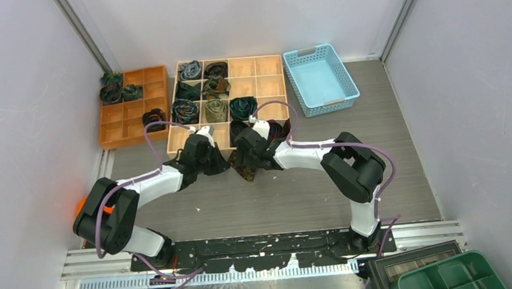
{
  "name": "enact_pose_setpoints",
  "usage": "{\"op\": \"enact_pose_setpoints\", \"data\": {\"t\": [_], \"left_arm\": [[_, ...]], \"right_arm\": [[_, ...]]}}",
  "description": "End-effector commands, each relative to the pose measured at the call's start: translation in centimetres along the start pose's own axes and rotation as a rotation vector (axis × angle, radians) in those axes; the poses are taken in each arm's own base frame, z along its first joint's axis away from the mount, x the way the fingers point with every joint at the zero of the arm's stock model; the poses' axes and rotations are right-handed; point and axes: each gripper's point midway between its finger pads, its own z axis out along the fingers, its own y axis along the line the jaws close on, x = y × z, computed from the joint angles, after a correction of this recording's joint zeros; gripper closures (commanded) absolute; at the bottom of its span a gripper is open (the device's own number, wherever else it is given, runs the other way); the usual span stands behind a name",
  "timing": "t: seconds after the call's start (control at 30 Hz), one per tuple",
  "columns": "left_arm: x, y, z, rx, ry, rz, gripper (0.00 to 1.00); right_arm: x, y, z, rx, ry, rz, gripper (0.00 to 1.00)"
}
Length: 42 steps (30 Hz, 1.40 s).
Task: Roll the ties
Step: Pick up the tie at the center of the board.
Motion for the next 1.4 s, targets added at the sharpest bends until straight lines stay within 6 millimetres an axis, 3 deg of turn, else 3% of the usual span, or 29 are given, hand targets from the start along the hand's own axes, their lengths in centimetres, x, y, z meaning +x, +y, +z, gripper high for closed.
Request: {"op": "enact_pose_setpoints", "data": {"t": [0.0, 0.2, 0.33, 0.53, 0.7, 1.1, 1.37], "left_arm": [[-1.1, 1.8, -0.8, -0.104, -0.032, 0.040, 1.00], [-0.7, 2.4, 1.7, -0.118, -0.008, 0.013, 1.00], [-0.7, 2.6, 3.2, -0.125, 0.015, 0.009, 1.00], [-0.8, 2.1, 3.9, -0.098, 0.024, -0.002, 1.00], [-1.2, 1.4, 3.4, -0.073, 0.012, -0.009, 1.00], [-4.0, 1.8, -3.5, -0.192, -0.084, 0.006, 1.00], [-7.2, 2.7, -9.5, -0.278, -0.234, -0.034, 1.00]], "right_arm": [[6.9, -9.5, 1.7, 0.274, 0.236, -0.158, 0.32], [7.3, -8.7, 1.9, 0.224, 0.258, -0.169, 0.40], [7.7, -7.9, 2.1, 0.177, 0.284, -0.182, 0.55], [8.8, -6.4, 2.3, 0.085, 0.333, -0.183, 0.95], [8.6, -5.2, 1.9, 0.020, 0.331, -0.171, 0.99], [5.4, -4.7, -1.4, -0.005, 0.210, -0.181, 0.99], [2.0, -1.8, -5.6, -0.111, 0.110, -0.170, 0.99]]}}
